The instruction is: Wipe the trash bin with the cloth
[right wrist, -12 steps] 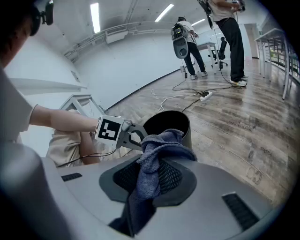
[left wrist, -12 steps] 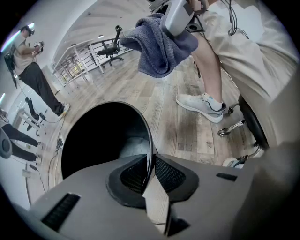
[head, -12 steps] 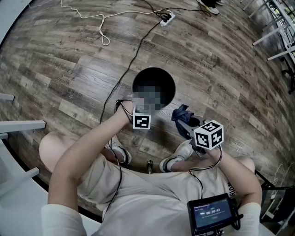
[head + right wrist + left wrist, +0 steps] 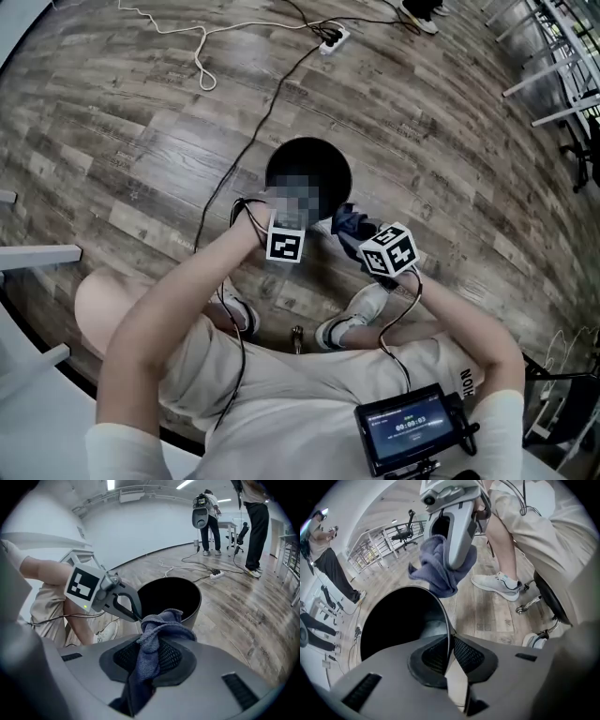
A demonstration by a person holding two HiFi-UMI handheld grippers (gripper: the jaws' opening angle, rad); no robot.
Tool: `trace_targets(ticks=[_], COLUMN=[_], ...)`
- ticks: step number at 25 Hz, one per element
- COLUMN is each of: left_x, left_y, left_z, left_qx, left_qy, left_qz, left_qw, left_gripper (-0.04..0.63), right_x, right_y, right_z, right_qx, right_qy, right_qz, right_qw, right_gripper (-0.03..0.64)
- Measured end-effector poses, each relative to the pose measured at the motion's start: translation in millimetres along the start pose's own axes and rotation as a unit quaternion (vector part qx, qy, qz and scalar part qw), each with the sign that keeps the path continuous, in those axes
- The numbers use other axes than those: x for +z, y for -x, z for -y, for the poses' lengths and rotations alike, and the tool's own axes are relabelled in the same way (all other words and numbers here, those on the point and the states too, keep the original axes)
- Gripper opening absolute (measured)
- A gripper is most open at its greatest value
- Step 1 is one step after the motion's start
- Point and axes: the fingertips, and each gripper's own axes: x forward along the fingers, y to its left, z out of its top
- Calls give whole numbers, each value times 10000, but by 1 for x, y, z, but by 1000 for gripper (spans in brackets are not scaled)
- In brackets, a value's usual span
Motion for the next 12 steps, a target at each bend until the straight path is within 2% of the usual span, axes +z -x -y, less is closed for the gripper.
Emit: trace_targets(ticks=[4, 12], left_x=[0, -2], left_y=[1, 1], left_z=[0, 3], left_qx=[130, -40], left_qy=[-254, -244], left_qz=[148, 179], left_qw=[9995, 9995], left_gripper=[44, 41], right_x=[-8, -10], right_y=[-24, -51], right_z=[9, 22], right_qx=[-95, -107], right_qy=[108, 237], right_qz=[-217, -260], right_qw=[9997, 9993], right_gripper=[77, 77])
